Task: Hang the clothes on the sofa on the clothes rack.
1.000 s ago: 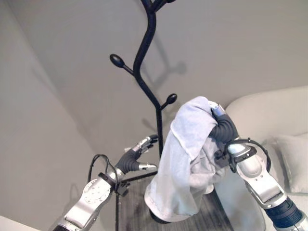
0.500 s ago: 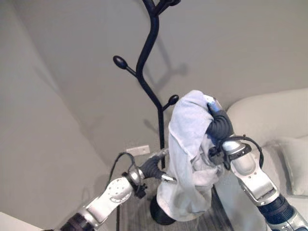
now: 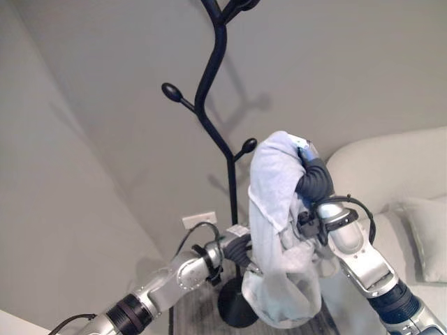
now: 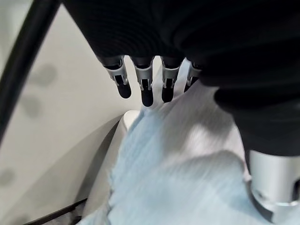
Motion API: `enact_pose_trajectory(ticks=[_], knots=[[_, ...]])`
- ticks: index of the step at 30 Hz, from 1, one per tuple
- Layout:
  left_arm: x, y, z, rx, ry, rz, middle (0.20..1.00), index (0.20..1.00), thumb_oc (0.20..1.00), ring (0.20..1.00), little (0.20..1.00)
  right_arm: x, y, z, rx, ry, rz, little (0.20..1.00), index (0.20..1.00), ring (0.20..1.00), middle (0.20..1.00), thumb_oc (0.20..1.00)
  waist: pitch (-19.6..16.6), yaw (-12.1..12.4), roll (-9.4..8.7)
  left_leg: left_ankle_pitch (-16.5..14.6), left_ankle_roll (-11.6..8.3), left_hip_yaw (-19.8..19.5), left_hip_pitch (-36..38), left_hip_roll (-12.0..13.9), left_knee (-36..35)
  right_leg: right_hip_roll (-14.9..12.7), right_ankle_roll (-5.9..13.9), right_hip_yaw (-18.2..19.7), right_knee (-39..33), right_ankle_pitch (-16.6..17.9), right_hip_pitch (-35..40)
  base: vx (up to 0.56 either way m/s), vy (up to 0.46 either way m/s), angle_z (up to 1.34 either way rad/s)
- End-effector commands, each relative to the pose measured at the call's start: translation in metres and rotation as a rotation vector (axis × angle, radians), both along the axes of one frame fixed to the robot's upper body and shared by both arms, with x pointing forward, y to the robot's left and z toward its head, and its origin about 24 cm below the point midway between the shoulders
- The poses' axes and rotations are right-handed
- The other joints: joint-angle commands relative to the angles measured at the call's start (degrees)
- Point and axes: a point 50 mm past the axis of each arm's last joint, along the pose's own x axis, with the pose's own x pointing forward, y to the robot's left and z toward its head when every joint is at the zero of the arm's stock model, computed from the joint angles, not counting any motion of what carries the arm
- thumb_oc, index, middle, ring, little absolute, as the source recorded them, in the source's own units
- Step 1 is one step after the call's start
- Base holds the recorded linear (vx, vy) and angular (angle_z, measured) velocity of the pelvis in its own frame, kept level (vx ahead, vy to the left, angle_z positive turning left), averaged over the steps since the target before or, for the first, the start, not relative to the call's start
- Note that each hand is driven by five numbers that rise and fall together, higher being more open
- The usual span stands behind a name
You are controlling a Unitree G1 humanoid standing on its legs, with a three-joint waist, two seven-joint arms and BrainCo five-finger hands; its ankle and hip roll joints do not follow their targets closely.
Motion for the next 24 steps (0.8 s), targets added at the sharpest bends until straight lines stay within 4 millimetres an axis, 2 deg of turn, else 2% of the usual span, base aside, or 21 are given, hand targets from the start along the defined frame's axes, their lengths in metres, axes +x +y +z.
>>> enact_pose_trajectory(ticks=[1, 4, 8, 9, 10, 11, 12, 18, 22, 24], knots=[[0.011, 0.002, 0.002, 0.075, -0.065, -0.008, 1.000, 1.000, 1.000, 1.000, 1.000, -0.010, 0.008, 0.065, 0.222, -0.268, 0.059, 0.200, 0.200, 0.200, 0.200, 0.200, 0.5, 0.8, -4.09, -5.7, 0.67, 2.1, 3.0, 0.3, 0.6, -2.5, 2.67, 1.1, 1.6, -1.5, 1.8, 0.00, 0.000, 0.00], [0.011, 0.002, -0.003, 0.073, -0.061, 0.019, 1.000, 1.000, 1.000, 1.000, 1.000, -0.011, 0.010, 0.071, 0.246, -0.286, 0.057, 0.200, 0.200, 0.200, 0.200, 0.200, 0.5, 0.8, -4.23, -5.7, 0.59, 2.1, 3.0, 0.4, 0.6, -2.4, 2.54, 1.3, 1.6, -1.5, 1.8, 0.00, 0.000, 0.00], [0.013, -0.008, -0.010, 0.009, -0.037, 0.054, 1.000, 1.000, 1.000, 1.000, 1.000, -0.014, 0.014, 0.074, 0.270, -0.294, 0.076, 0.200, 0.200, 0.200, 0.200, 0.200, 0.5, 0.5, -4.43, -5.7, 0.48, 1.9, 2.9, 0.5, 0.6, -2.3, 2.33, 1.0, 1.7, -1.6, 1.8, 0.00, 0.000, 0.00], [0.014, -0.010, -0.011, -0.008, -0.030, 0.062, 0.862, 0.862, 0.862, 0.862, 0.862, -0.014, 0.014, 0.073, 0.274, -0.292, 0.077, 0.200, 0.200, 0.200, 0.200, 0.200, 0.6, 0.4, -4.53, -5.7, 0.46, 1.9, 2.9, 0.5, 0.6, -2.2, 2.30, 1.0, 1.7, -1.6, 1.8, 0.00, 0.000, 0.00], [0.014, -0.013, -0.012, -0.025, -0.017, 0.068, 0.564, 0.564, 0.564, 0.564, 0.564, -0.014, 0.014, 0.073, 0.275, -0.288, 0.076, 0.200, 0.200, 0.200, 0.200, 0.200, 0.6, 0.4, -4.52, -5.7, 0.45, 1.9, 2.9, 0.6, 0.6, -2.2, 2.27, 0.9, 1.6, -1.6, 1.8, 0.00, 0.000, 0.00], [0.014, -0.015, -0.013, -0.045, -0.003, 0.077, 0.539, 0.539, 0.539, 0.539, 0.539, -0.014, 0.014, 0.072, 0.274, -0.283, 0.076, 0.200, 0.200, 0.200, 0.200, 0.200, 0.7, 0.3, -4.60, -5.7, 0.42, 1.8, 2.9, 0.6, 0.6, -2.2, 2.25, 0.9, 1.6, -1.5, 1.8, 0.00, 0.000, 0.00], [0.014, -0.018, -0.014, -0.065, 0.012, 0.083, 0.200, 0.200, 0.200, 0.200, 0.200, -0.014, 0.014, 0.072, 0.273, -0.279, 0.077, 0.200, 0.200, 0.200, 0.200, 0.200, 0.7, 0.3, -4.63, -5.7, 0.40, 1.8, 2.9, 0.6, 0.6, -2.2, 2.23, 0.8, 1.6, -1.5, 1.7, 0.00, 0.000, 0.00], [0.014, -0.028, -0.016, -0.119, 0.043, 0.091, 0.200, 0.200, 0.200, 0.200, 0.200, -0.012, 0.013, 0.069, 0.281, -0.264, 0.059, 0.200, 0.200, 0.200, 0.200, 0.200, 0.9, 0.2, -4.61, -5.6, 0.25, 1.6, 2.5, 0.6, 0.6, -2.1, 2.14, 0.5, 1.6, -1.7, 1.6, 0.00, -0.005, 0.00], [0.013, -0.019, -0.018, -0.152, 0.049, 0.148, 0.200, 0.200, 0.200, 0.200, 0.200, -0.011, 0.008, 0.065, 0.279, -0.256, 0.026, 0.200, 0.200, 0.200, 0.200, 0.200, 1.0, 0.3, -4.58, -5.6, 0.18, 1.5, 2.4, 0.7, 0.6, -2.1, 2.10, 0.3, 1.6, -1.7, 1.6, 0.00, 0.000, 0.00], [0.012, -0.006, -0.017, -0.182, 0.029, 0.202, 0.200, 0.200, 0.200, 0.200, 0.200, -0.009, -0.003, 0.062, 0.274, -0.260, -0.038, 0.200, 0.200, 0.200, 0.200, 0.200, 1.0, 0.4, -4.58, -5.6, 0.07, 1.2, 2.4, 0.7, 0.6, -2.1, 2.13, 0.1, 1.3, -1.8, 1.7, 0.02, -0.019, 0.01]])
